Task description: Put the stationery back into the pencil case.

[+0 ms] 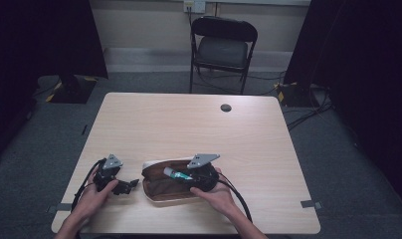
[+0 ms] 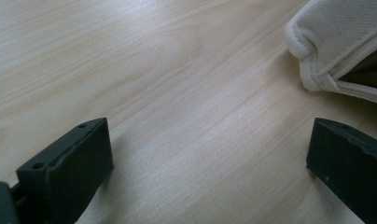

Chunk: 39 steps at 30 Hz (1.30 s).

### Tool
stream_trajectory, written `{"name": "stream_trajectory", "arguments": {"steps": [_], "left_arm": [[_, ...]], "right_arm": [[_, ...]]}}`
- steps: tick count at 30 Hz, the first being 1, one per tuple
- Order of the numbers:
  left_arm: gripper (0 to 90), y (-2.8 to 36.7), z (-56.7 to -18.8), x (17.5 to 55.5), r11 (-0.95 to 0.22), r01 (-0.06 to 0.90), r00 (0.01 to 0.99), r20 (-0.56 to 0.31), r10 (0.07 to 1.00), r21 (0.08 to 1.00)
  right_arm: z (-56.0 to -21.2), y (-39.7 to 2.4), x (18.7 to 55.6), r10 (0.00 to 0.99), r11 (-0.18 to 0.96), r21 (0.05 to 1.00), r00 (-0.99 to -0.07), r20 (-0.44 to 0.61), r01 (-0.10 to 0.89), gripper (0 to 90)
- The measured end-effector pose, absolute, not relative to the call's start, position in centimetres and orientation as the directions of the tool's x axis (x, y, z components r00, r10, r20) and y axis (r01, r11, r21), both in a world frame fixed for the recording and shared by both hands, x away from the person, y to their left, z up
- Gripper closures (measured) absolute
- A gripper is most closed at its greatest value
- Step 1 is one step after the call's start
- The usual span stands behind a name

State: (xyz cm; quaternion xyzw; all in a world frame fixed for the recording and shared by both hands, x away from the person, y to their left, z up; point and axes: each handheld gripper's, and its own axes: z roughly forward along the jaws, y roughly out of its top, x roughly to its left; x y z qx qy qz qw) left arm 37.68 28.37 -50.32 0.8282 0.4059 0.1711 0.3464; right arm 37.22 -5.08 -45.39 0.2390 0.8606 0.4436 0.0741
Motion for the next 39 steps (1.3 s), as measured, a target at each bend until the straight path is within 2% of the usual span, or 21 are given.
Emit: {"name": "stream_trajectory", "arguments": {"steps": [3,10,23,39], "left_arm": [[0.0,28.3,-50.3,37.7,-0.426,0.557,0.609,-0.002,0.793,0.713],[0.0,28.3,-50.3,37.7,-0.425,0.557,0.609,-0.003,0.793,0.714],[0.0,28.3,-50.3,37.7,-0.423,0.556,0.608,-0.003,0.794,0.715],[0.0,28.3,-50.3,37.6,-0.428,0.557,0.608,0.001,0.794,0.712]], "right_arm": [[-45.4,-5.1,37.3,0.489,0.486,0.801,-0.869,0.083,0.350,59.9],[-45.5,-5.6,37.6,0.530,0.477,0.797,-0.844,0.076,0.371,55.4],[-45.0,-8.6,37.0,0.590,0.455,0.799,-0.805,0.060,0.393,55.6],[-44.3,-11.0,36.7,0.612,0.393,0.819,-0.784,0.107,0.418,56.5]]}}
